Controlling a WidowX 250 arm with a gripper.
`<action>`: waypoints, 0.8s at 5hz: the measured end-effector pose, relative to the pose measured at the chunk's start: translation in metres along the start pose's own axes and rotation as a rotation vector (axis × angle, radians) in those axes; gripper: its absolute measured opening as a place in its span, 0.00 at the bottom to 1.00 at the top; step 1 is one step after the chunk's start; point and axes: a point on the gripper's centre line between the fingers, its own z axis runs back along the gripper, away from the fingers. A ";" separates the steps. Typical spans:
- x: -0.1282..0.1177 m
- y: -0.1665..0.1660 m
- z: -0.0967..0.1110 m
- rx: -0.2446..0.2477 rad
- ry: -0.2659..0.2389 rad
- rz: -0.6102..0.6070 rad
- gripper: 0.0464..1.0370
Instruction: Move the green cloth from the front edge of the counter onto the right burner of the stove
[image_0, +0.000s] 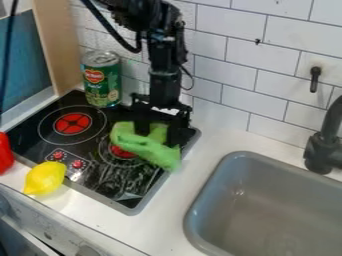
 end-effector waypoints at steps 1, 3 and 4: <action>0.009 0.006 0.003 0.038 -0.019 -0.014 0.96; -0.007 0.008 0.017 0.044 -0.090 -0.003 0.96; -0.031 0.016 0.035 0.008 -0.153 0.041 0.96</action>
